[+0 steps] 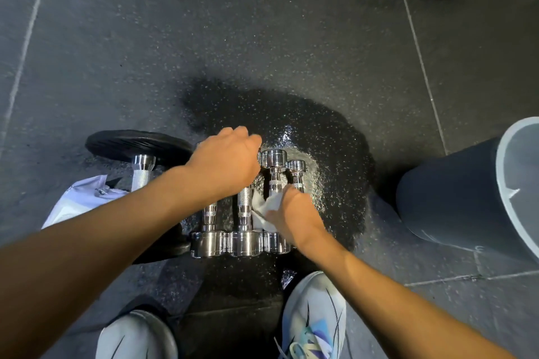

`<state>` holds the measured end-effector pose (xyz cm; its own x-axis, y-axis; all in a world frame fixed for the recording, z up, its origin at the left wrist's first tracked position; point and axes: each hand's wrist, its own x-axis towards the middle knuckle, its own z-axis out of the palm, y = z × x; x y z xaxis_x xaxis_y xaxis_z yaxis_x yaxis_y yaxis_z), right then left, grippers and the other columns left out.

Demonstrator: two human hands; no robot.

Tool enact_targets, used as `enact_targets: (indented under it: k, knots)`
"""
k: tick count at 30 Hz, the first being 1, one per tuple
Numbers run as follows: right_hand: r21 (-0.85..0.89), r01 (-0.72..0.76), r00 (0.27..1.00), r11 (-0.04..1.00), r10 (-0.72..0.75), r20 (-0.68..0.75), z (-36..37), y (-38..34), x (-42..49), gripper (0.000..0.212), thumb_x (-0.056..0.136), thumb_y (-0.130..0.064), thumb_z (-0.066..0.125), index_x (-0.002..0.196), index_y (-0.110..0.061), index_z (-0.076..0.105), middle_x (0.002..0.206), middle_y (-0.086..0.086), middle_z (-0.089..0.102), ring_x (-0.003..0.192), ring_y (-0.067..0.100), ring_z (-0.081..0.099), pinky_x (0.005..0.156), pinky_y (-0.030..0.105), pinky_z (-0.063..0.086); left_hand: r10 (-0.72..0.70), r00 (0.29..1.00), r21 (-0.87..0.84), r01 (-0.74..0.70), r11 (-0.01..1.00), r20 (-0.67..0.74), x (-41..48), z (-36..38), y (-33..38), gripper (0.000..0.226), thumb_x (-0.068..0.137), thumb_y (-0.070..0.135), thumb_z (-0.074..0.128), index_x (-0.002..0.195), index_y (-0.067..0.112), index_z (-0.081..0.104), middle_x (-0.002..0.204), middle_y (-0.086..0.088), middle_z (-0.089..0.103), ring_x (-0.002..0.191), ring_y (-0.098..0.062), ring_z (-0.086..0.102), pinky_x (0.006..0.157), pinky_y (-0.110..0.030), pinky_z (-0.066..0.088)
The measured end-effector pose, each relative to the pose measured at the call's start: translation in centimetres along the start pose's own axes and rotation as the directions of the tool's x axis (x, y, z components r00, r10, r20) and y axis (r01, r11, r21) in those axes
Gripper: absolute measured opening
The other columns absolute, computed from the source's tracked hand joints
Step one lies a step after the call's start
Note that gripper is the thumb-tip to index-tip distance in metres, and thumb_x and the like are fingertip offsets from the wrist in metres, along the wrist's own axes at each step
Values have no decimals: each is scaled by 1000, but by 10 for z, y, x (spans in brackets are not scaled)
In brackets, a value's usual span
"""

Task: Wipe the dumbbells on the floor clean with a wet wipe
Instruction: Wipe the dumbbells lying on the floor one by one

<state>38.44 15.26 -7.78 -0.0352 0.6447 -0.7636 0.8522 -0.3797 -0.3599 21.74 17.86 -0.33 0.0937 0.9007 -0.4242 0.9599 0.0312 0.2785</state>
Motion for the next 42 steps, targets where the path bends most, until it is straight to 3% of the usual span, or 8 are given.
enact_targets:
  k: [8,11,15,18,21,24,38,42]
  knots:
    - [121,0,992,993,15,-122,-14,-22,3,30,103,-27,56,117,-2,49,82,3,58,59,13,48,41,17,35,52,896,324,-213,922,441,-30,17,5,47,103,27,44,149,18,37,156,-14,30,137,-32,39,105,-50,46]
    - [-132,65,998,989,-67,-12,4,-6,0,33,103,-15,54,131,1,45,95,21,59,72,20,60,61,21,45,57,860,335,-257,906,507,-34,26,1,63,102,22,48,159,21,19,170,-8,1,152,-34,18,114,-52,36]
    - [-282,146,985,948,-165,-47,-10,-4,7,28,100,-14,62,116,7,52,95,23,61,60,11,58,63,17,53,68,847,290,-255,923,528,-31,28,-12,71,103,24,48,161,27,7,170,-5,-8,154,-35,11,115,-53,33]
    - [296,125,983,947,-78,-166,-8,-23,0,24,104,-19,54,116,0,47,87,6,56,61,12,49,49,20,34,56,847,240,-213,947,529,-30,30,-21,75,103,27,51,160,33,3,170,-7,-6,155,-34,10,115,-53,34]
    - [118,158,972,980,-133,-194,-3,-10,-9,14,108,-10,44,108,3,49,74,0,51,43,3,49,39,16,39,79,857,196,-205,959,508,-31,32,-24,72,104,30,50,160,32,5,169,-10,4,155,-32,13,117,-51,35]
    - [-34,98,979,995,-103,-179,12,8,-12,25,104,-14,51,123,3,46,91,7,53,72,14,52,48,26,43,128,898,237,-244,940,420,-32,33,-26,61,103,27,51,156,31,22,160,-13,25,142,-32,36,103,-46,48]
    - [-6,136,980,991,-135,-145,10,8,0,38,101,-24,58,130,-3,46,113,18,59,90,25,51,55,23,29,138,950,250,-212,945,281,-30,49,-27,61,100,21,53,152,30,24,147,-11,35,126,-29,45,94,-45,49]
    - [-423,222,973,878,-225,43,-1,-1,-18,38,95,-7,67,129,-4,50,92,22,49,79,21,50,43,26,32,142,953,220,-204,954,269,-30,52,-30,63,99,19,54,152,30,23,145,-10,36,126,-29,44,92,-45,50]
